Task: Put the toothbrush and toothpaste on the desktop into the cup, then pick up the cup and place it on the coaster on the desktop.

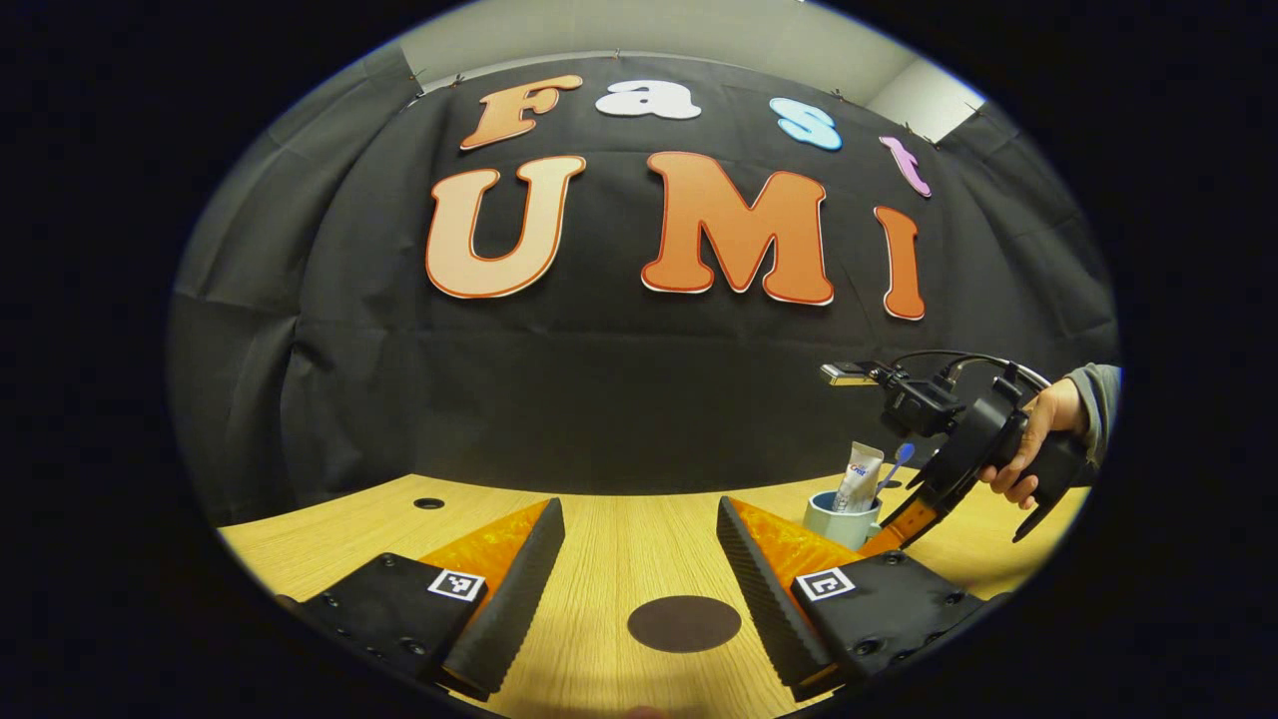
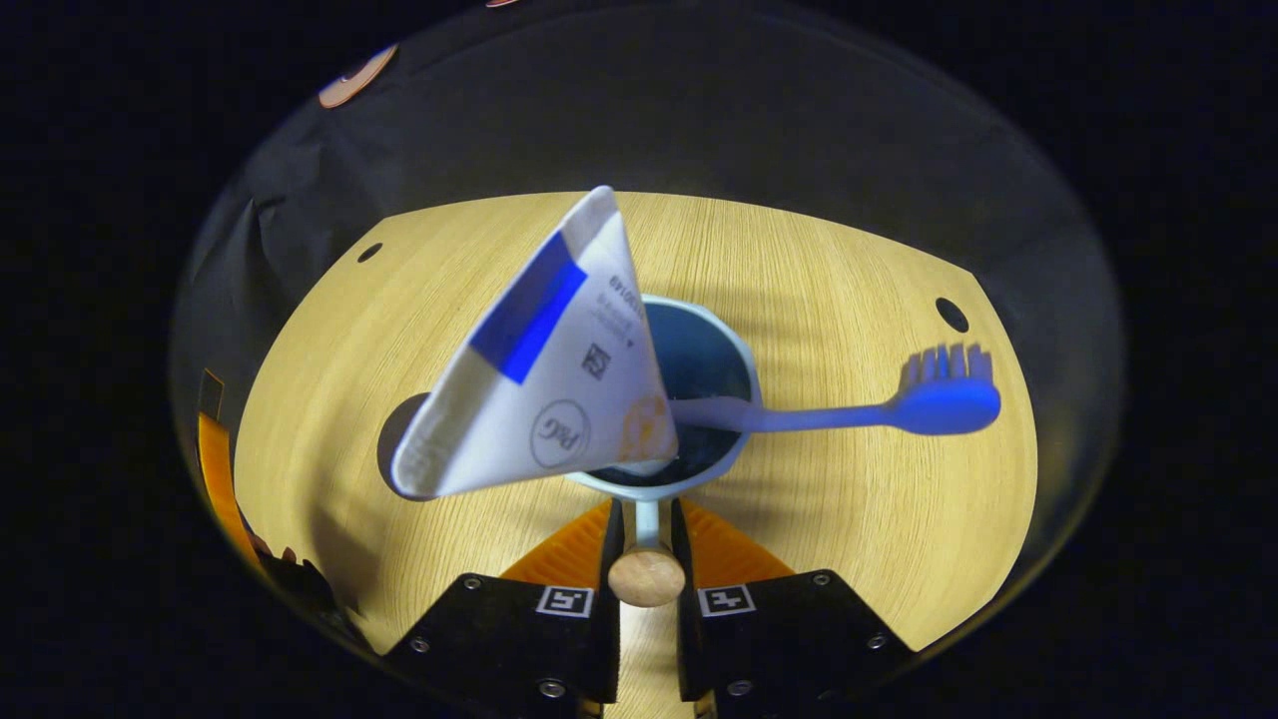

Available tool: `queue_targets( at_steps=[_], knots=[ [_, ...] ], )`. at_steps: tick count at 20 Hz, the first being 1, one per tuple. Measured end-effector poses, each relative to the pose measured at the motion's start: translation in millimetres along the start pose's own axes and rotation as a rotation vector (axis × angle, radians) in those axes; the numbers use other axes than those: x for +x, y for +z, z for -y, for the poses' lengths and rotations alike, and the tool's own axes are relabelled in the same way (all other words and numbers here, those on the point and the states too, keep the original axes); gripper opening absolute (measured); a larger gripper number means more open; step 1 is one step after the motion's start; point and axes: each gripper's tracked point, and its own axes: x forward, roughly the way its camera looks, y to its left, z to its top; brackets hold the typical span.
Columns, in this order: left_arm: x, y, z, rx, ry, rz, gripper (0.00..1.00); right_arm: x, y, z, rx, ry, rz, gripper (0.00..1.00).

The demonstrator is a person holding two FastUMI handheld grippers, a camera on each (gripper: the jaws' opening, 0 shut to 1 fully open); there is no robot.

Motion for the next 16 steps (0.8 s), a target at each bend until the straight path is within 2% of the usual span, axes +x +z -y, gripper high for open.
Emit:
queue_targets(
  at_steps=[5, 15, 16],
  knots=[
    [-3, -2, -5, 0.001, 0.008, 0.004, 0.97, -2, 10, 1, -0.027, 0.023, 0.053, 0.23],
    [-6, 6, -24, 0.018, 0.073, 0.034, 0.96, -7, 20, 0, -0.129, 0.073, 0.112, 0.23],
    [-7, 7, -25, 0.016, 0.078, 0.038, 0.98, -8, 21, -2, -0.142, 0.08, 0.114, 0.23]
  ],
)
